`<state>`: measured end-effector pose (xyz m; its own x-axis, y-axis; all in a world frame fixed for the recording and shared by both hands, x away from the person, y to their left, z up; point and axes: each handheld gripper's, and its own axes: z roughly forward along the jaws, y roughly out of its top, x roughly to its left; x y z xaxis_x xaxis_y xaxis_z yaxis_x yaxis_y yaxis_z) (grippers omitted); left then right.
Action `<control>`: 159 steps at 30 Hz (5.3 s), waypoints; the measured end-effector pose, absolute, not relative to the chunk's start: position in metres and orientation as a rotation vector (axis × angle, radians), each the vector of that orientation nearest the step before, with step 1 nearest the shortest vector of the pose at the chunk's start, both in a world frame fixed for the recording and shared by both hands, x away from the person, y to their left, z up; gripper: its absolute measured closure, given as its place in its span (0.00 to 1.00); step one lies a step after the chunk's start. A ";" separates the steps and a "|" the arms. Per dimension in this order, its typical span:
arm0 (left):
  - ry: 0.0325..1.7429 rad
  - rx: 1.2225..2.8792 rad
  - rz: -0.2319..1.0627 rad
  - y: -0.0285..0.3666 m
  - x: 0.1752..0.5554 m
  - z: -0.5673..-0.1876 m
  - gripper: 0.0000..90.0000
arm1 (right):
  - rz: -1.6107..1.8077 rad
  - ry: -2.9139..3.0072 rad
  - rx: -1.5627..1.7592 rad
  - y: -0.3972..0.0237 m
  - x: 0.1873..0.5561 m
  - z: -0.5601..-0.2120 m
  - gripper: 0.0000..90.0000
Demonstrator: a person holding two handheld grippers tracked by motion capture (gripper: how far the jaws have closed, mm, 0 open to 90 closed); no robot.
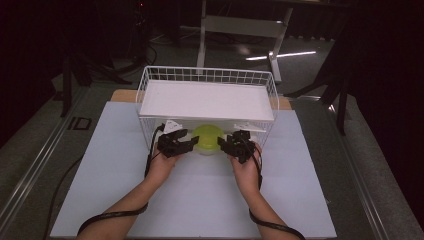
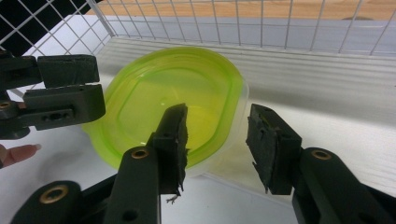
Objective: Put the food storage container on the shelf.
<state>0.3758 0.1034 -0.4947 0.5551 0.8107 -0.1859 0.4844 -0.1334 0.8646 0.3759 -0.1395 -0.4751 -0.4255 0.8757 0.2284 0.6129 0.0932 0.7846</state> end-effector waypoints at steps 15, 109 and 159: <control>1.036 1.751 0.356 0.124 0.342 -0.489 0.32 | 1.305 2.108 1.406 -0.142 0.342 -0.470 0.59; 0.748 1.775 0.297 0.162 0.280 -0.496 0.01 | 1.338 2.293 1.168 -0.134 0.309 -0.490 0.27; 0.789 1.781 0.264 0.216 0.221 -0.499 0.01 | 1.422 2.279 1.083 -0.226 0.239 -0.481 0.19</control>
